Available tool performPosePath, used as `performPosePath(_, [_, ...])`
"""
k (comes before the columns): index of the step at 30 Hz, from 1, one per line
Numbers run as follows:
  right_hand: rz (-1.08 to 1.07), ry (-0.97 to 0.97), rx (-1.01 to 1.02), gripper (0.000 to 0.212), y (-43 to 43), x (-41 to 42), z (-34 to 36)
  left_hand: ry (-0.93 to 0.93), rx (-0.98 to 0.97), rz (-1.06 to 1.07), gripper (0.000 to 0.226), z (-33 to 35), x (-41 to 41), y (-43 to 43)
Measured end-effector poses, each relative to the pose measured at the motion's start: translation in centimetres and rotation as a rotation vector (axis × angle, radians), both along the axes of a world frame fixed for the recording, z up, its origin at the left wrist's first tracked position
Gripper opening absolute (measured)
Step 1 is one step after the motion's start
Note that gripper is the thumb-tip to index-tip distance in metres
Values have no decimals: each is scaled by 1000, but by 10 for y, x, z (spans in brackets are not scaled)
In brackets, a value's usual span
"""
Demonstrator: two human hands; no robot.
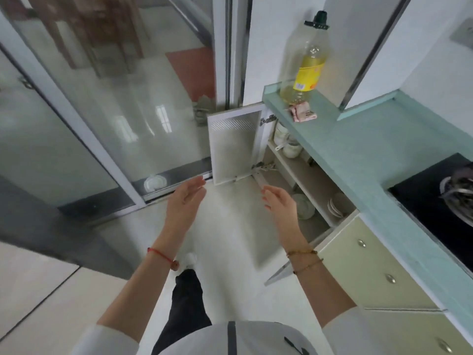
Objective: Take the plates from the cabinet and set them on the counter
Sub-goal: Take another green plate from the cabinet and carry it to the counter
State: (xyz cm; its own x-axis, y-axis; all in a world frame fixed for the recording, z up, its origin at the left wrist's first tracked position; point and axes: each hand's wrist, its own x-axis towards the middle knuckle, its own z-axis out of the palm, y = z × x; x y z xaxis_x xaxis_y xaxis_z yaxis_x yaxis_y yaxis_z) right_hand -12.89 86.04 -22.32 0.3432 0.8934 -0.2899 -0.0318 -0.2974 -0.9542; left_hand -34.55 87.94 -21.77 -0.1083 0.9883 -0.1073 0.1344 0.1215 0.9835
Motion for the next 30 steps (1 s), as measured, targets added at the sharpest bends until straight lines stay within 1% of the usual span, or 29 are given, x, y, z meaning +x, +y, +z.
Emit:
performPosePath(4, [-155, -46, -26, 27, 61, -3, -16, 5, -18, -197, 28, -8, -2, 102])
performPosePath(7, [-287, -54, -44, 27, 91, -5, -20, -32, -91, -310, 27, -10, 2, 162])
performPosePath(10, [-424, -53, -60, 27, 116, -6, -25, 37, -98, -466, 30, -15, 11, 208])
performPosePath(14, [-587, -33, -141, 26, 136, 2, -34, 61, -182, -646, 32, -24, 36, 258])
performPosePath(18, [-711, -41, -247, 27, 153, 27, -50, 116, -263, -768, 31, -43, 75, 311])
performPosePath(21, [-797, -27, -306, 27, 164, 52, -63, 149, -272, -832, 33, -61, 109, 347])
performPosePath(26, [-857, 21, -391, 26, 191, 93, -98, 203, -304, -884, 30, -100, 160, 390])
performPosePath(30, [-880, 42, -461, 22, 219, 120, -152, 255, -357, -946, 26, -151, 195, 417])
